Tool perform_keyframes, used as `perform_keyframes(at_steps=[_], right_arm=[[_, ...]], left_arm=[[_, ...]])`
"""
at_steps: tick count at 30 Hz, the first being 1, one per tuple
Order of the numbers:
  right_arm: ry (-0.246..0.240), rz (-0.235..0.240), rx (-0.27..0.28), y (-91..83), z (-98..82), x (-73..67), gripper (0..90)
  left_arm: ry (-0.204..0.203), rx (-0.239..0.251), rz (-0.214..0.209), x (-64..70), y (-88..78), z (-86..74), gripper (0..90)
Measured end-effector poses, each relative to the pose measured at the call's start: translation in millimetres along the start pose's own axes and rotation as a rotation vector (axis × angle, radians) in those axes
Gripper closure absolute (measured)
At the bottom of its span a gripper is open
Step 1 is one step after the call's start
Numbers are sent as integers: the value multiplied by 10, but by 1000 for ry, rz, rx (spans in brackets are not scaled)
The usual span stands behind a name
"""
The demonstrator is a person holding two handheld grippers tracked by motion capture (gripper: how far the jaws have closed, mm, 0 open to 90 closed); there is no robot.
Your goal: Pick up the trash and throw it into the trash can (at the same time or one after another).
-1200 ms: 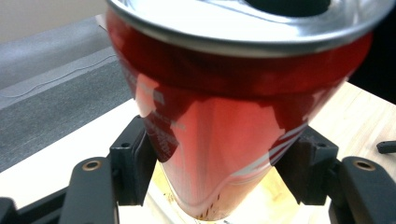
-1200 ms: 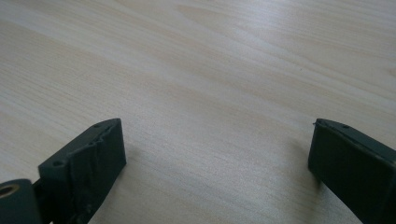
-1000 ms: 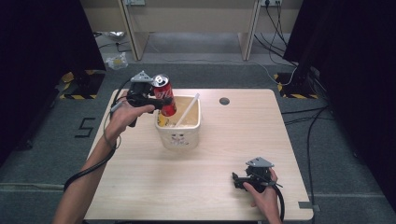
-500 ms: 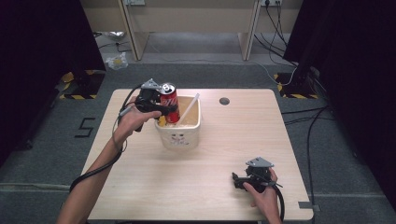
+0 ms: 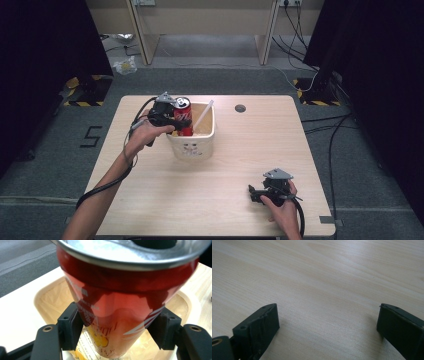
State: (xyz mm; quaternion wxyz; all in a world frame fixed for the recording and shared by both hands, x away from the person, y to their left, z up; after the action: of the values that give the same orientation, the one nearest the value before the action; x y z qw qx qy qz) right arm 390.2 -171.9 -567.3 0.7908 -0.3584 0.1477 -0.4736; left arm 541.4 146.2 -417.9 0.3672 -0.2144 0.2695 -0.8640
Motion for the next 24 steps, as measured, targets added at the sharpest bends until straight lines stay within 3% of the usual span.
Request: perform_keyframes(at_steps=[13, 20, 24], right_arm=[[-4, 0, 0, 2, -1, 3, 43], [-5, 1, 0, 2, -1, 3, 43], [-6, 1, 0, 2, -1, 3, 43]], left_arm=[[6, -17, -11, 38, 16, -27, 292], [6, 30, -5, 86, -135, 80, 192], [7, 37, 5, 67, -202, 107, 191]])
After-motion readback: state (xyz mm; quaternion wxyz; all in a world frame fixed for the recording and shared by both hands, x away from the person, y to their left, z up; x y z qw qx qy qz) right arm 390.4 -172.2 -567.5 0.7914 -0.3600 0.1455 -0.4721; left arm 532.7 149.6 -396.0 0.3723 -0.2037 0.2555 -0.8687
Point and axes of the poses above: each handheld gripper's, and its own axes: y roughly forward along the jaws, z roughly out of its top, x roughly to its right, the point moved 7 cm from there along y, roughly forward along the jaws, and after that the axes turned 8 degrees about -y, right-handed, at the moved point
